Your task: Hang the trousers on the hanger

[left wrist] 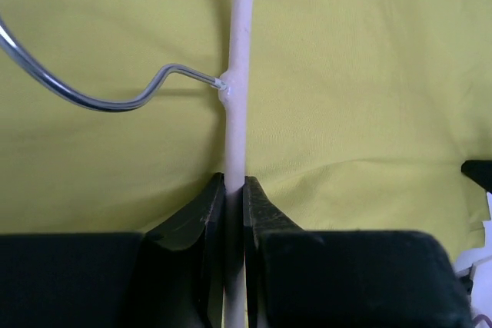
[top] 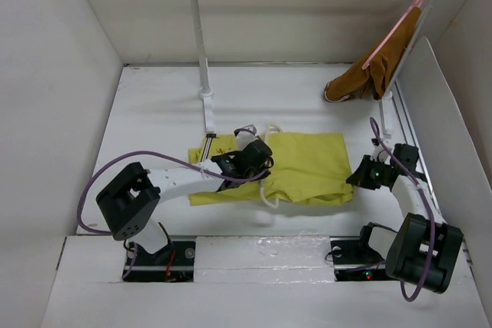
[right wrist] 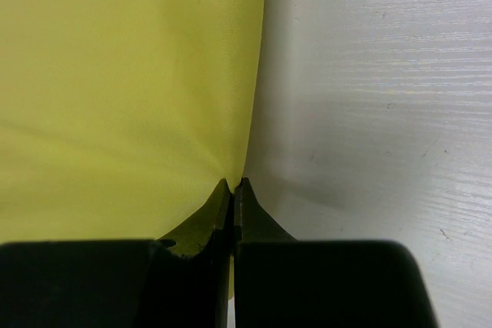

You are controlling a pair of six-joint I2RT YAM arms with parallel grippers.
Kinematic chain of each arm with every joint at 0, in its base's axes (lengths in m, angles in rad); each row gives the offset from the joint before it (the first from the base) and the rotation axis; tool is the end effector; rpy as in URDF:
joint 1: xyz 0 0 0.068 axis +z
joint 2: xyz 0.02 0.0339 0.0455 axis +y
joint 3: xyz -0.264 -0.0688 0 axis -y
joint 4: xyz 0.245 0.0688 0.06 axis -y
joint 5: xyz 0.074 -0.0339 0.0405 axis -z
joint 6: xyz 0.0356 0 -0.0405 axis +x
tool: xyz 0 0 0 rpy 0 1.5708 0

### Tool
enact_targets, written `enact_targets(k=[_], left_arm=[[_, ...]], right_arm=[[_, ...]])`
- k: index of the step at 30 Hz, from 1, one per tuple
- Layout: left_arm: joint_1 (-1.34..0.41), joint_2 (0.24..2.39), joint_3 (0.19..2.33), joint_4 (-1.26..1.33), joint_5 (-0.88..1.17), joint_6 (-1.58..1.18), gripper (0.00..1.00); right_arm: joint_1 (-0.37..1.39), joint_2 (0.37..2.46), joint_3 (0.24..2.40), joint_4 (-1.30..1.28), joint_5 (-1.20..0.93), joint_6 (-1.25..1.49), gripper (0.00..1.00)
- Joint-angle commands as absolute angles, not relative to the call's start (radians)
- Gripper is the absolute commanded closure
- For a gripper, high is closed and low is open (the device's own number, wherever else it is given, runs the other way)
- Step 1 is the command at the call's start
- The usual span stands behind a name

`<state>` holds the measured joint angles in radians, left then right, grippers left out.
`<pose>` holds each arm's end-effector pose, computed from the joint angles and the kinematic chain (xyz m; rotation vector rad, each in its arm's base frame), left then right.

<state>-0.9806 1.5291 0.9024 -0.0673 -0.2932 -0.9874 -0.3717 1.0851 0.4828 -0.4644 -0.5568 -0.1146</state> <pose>0.1898 -0.2649 0.2131 -0.1691 2.3278 -0.7186 0.1773 -0.0489 0.1663 0.1366 2.4785 0.5333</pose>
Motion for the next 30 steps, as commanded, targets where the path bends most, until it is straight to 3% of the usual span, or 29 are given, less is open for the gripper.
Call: enact_targets(k=[1,7,15,18,19,22,25,30], left_arm=[[-0.919,1.529,0.902,-0.174,-0.469,-0.965,1.00],[-0.882,1.508,0.749,-0.109,-0.397,-1.003,1.00],[-0.911,1.480,0.877,-0.138,-0.425,-0.943,1.00],[-0.998,1.489,0.995,-0.185,-0.475,-0.937,1.00],[-1.018,1.491,1.018,-0.195,-0.491,-0.933,1.00],[-1.087,1.493,1.098,-0.215,-0.549,-0.922,1.00],[-1.114,1.483,1.147,-0.229,-0.589,-0.922,1.00],[-1.123,1.433,1.207,-0.207,-0.612,-0.902,1.00]], right_arm=[[-0.387,1.074,0.526,-0.408,-0.379,-0.156,1.00],[-0.486,1.095,0.564,-0.423,-0.414,-0.178,1.00],[-0.442,1.091,0.543,-0.394,-0.425,-0.166,1.00],[-0.371,1.071,0.596,-0.448,-0.400,-0.185,0.78],[-0.356,1.056,0.612,-0.481,-0.405,-0.187,0.64],[-0.335,0.980,0.675,-0.540,-0.432,-0.175,0.45],[-0.275,0.916,0.759,-0.593,-0.491,-0.166,0.39],[-0.028,0.801,0.856,-0.594,-0.609,-0.109,0.42]])
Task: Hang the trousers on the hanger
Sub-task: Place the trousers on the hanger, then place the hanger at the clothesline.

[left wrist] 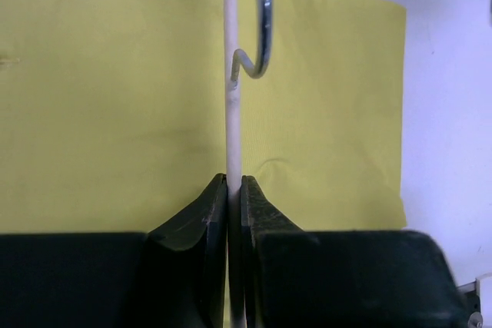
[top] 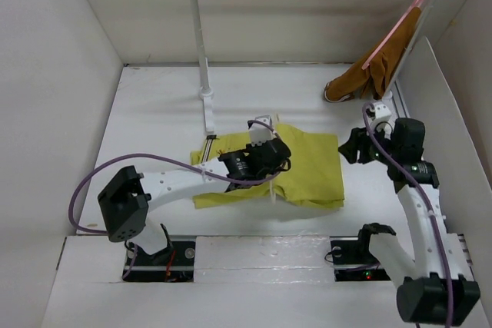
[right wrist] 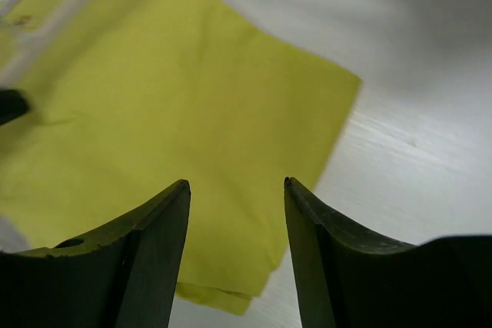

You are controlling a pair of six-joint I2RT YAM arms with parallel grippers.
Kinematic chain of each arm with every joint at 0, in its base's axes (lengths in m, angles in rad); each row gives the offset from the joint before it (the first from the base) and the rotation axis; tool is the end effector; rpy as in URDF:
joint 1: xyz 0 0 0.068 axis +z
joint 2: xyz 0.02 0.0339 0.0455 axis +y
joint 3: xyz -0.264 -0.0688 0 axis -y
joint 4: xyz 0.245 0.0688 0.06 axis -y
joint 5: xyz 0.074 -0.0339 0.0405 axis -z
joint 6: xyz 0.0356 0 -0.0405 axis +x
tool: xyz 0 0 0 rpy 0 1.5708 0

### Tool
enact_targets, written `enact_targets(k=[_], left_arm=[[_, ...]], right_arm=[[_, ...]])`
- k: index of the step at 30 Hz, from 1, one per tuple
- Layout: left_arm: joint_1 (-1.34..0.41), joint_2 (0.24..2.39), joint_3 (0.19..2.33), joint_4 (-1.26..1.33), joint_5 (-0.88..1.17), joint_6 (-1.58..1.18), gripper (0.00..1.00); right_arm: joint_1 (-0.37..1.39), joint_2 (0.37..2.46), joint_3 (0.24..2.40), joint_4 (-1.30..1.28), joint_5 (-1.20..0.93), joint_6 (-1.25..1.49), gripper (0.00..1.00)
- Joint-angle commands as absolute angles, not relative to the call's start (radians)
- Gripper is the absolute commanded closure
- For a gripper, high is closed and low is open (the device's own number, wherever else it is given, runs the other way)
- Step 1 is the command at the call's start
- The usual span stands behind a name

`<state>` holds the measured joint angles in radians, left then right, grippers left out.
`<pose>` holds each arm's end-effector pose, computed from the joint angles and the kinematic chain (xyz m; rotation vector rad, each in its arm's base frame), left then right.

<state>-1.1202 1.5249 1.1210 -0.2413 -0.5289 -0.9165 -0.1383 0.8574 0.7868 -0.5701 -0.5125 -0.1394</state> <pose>0.1644 -0.2986 0.2731 -0.0707 2.1782 -0.6104 0.1807 -0.0075 0.2929 -0.2808 2.1271 0.4043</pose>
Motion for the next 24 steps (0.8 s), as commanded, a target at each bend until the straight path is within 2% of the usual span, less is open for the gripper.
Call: enact_targets(k=[1,3,4,7,12,17,24], left_arm=[[-1.134,1.427,1.221,-0.207,-0.620,-0.891,1.00],[-1.146,1.410,1.288,-0.238,-0.661,-0.867,1.00],[-1.155,1.407,1.311,-0.245,-0.685,-0.855,1.00],[-1.181,1.397,1.414,-0.275,-0.753,-0.812,1.00],[-1.230,1.374,1.459,-0.217,-0.824,-0.762,1.00],[-1.239,1.376,1.411,-0.164,-0.851,-0.762,1.00],[-1.249,1.396,1.434,-0.138,-0.848,-0.730,1.00]], right_arm=[[0.004,0.776,0.870,-0.601,-0.638,-0.094,0.43],[0.090,0.744,0.891,-0.572,-0.672,-0.016,0.41],[0.116,0.706,0.888,-0.496,-0.713,0.041,0.34],[0.222,0.658,0.874,-0.340,-0.704,0.231,0.25],[0.382,0.683,0.880,-0.140,-0.695,0.431,0.23],[0.532,0.736,0.884,-0.138,-0.578,0.469,0.21],[0.684,0.761,0.795,0.075,-0.512,0.586,0.21]])
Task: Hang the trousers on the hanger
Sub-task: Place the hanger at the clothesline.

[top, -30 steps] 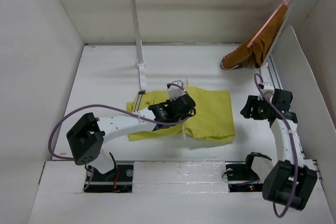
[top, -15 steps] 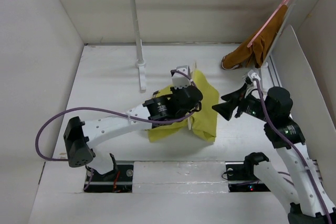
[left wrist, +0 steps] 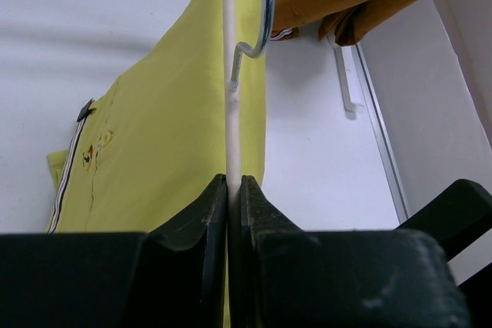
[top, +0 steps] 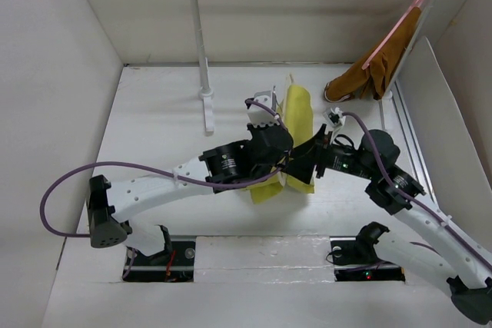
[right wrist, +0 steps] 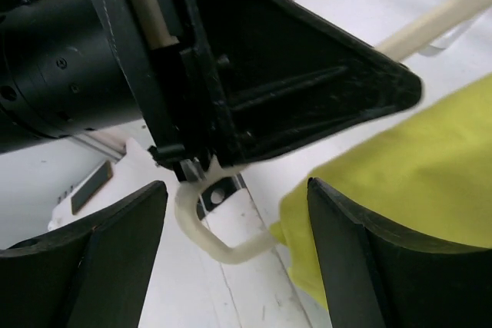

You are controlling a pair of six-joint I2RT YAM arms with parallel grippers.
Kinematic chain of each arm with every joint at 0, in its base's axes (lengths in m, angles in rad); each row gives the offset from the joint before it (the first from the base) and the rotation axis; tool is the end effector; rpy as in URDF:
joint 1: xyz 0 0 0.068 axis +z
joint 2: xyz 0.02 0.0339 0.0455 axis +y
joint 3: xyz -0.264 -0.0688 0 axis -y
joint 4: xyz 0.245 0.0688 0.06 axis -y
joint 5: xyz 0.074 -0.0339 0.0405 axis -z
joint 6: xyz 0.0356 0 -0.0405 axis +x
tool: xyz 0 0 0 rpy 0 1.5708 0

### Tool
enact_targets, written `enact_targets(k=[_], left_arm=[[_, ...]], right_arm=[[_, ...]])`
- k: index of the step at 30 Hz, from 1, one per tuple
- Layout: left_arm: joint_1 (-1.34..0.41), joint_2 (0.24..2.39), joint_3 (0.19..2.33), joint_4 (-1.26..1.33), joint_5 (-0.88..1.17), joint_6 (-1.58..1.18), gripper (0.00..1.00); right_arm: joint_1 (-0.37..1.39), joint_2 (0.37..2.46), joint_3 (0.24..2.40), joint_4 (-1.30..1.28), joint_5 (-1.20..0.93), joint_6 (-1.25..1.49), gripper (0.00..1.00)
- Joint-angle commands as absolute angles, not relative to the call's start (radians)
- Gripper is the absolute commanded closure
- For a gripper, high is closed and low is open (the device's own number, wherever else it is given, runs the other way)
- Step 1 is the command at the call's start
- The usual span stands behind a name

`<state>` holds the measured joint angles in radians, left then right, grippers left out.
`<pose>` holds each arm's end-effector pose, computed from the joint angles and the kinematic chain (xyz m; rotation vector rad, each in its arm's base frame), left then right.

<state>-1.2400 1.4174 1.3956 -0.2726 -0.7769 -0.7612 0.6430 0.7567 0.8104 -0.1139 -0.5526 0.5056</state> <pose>0.1279 -0.2955 0.4002 -0.1015 1.8331 -0.7088 0.1277 0.1190 0.3615 -0.5813 1.6993 1.3006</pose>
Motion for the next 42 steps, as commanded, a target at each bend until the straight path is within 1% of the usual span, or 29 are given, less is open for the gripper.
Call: enact_targets(k=[1,4,6,7,9,10,11,12,13,14,15,16,18,24,25,27,28,30,31,34,38,42], left_arm=[[-1.249,1.397,1.434,-0.129,-0.847,-0.724,1.00],[-1.249,1.408,1.457,-0.115,-0.838,-0.709,1.00],[-1.249,1.416,1.471,-0.115,-0.828,-0.692,1.00],[-1.259,1.422,1.483,-0.118,-0.831,-0.692,1.00],[-1.259,1.425,1.496,-0.139,-0.824,-0.698,1.00],[-1.259,1.424,1.502,-0.149,-0.822,-0.712,1.00],[-1.259,1.422,1.502,-0.155,-0.819,-0.715,1.00],[-1.259,1.422,1.505,-0.155,-0.816,-0.713,1.00],[-1.259,1.419,1.508,-0.159,-0.807,-0.715,1.00],[-1.259,1.419,1.512,-0.170,-0.807,-0.716,1.00],[-1.259,1.419,1.514,-0.175,-0.805,-0.718,1.00],[-1.259,1.419,1.514,-0.176,-0.805,-0.719,1.00],[-1.259,1.419,1.516,-0.193,-0.802,-0.729,1.00],[-1.259,1.422,1.568,-0.216,-0.749,-0.727,1.00],[-1.259,1.413,1.584,-0.216,-0.744,-0.729,0.95],[-1.247,1.398,1.597,-0.201,-0.718,-0.720,0.83],[-1.247,1.381,1.601,-0.189,-0.700,-0.713,0.69],[-1.207,1.356,1.606,-0.158,-0.661,-0.709,0.54],[-1.207,1.333,1.612,-0.146,-0.634,-0.700,0.44],[-1.207,1.309,1.659,-0.115,-0.626,-0.641,0.33],[-1.207,1.309,1.756,-0.168,-0.649,-0.594,0.29],[-1.207,1.241,1.740,-0.176,-0.736,-0.566,0.31]], right_arm=[[0.699,0.764,0.792,0.074,-0.500,0.591,0.21],[0.747,0.779,0.785,0.045,-0.446,0.594,0.24],[0.747,0.788,0.773,0.086,-0.442,0.603,0.27],[0.747,0.799,0.773,0.092,-0.437,0.606,0.30],[0.747,0.807,0.785,0.063,-0.408,0.600,0.40],[0.756,0.811,0.787,0.058,-0.402,0.597,0.41],[0.756,0.819,0.787,0.058,-0.402,0.597,0.47],[0.756,0.819,0.781,0.057,-0.396,0.601,0.66],[0.756,0.816,0.772,0.064,-0.385,0.609,0.72],[0.767,0.816,0.767,0.074,-0.382,0.626,0.75],[0.767,0.815,0.758,0.101,-0.380,0.636,0.88],[0.767,0.810,0.744,0.109,-0.376,0.649,0.94],[0.767,0.802,0.730,0.155,-0.364,0.683,1.00],[0.776,0.764,0.750,0.184,-0.298,0.729,1.00],[0.776,0.761,0.759,0.192,-0.299,0.729,1.00],[0.766,0.761,0.791,0.210,-0.308,0.732,1.00],[0.755,0.773,0.798,0.231,-0.320,0.729,1.00],[0.744,0.782,0.821,0.264,-0.336,0.735,1.00],[0.744,0.787,0.827,0.279,-0.342,0.732,1.00],[0.707,0.822,0.862,0.313,-0.383,0.724,1.00],[0.648,0.868,0.923,0.371,-0.434,0.721,1.00],[0.599,0.942,1.050,0.376,-0.486,0.696,1.00]])
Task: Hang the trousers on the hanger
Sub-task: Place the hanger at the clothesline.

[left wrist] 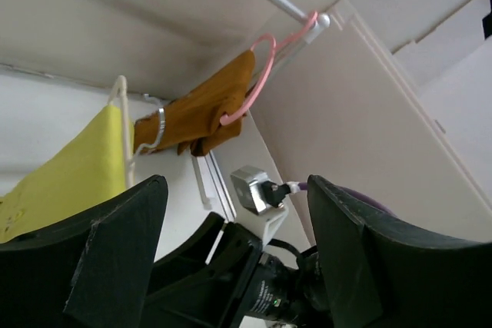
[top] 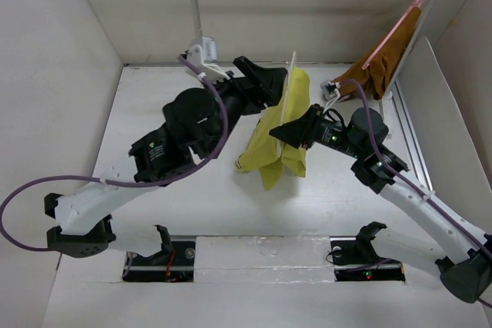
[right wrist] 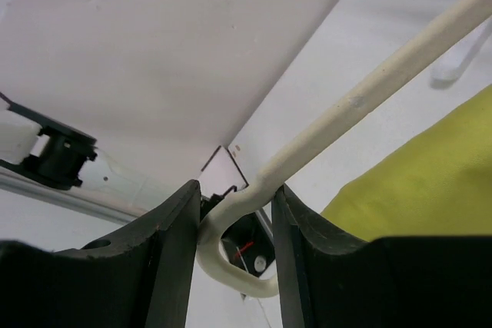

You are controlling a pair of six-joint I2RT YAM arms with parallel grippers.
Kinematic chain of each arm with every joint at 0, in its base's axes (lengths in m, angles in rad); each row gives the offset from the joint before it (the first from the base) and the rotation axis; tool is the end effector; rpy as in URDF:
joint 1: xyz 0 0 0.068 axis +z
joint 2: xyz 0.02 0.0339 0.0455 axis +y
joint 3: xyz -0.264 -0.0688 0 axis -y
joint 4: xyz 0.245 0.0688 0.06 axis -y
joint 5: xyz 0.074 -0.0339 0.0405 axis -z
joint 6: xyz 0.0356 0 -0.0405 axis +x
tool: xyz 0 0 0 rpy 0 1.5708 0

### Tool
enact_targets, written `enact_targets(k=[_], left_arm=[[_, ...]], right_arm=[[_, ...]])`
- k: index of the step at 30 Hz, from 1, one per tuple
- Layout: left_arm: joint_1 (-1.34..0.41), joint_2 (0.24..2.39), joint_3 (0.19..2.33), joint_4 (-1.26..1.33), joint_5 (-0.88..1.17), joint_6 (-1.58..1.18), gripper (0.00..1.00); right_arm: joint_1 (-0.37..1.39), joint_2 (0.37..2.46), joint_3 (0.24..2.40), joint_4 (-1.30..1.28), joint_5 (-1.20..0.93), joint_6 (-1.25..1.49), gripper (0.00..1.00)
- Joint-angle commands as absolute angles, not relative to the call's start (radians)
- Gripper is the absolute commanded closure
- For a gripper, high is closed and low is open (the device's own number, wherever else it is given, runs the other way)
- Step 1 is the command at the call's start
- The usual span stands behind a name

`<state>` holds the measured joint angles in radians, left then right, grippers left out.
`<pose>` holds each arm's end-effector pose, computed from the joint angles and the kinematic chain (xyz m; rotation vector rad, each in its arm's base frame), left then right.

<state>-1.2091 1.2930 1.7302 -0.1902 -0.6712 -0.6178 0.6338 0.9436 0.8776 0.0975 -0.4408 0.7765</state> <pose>0.1067 -0.2194 0.5504 -0.1830 1.4533 -1.0734 0.1680 0.1423 0.3743 -0.2693 1.7139 1.4191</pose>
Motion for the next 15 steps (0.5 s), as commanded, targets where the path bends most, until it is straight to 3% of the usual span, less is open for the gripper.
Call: enact_targets(k=[1,15], left_arm=[[-1.207,1.194,1.688,-0.190,-0.767,-0.569,0.31],[-1.207,1.115,1.353,-0.368,-0.781,-0.736,0.19]], right_arm=[[0.574,0.965,1.134,0.371,-0.498,0.684,1.00],[0.262,1.365,1.612,0.279,-0.601,0.641,1.00]])
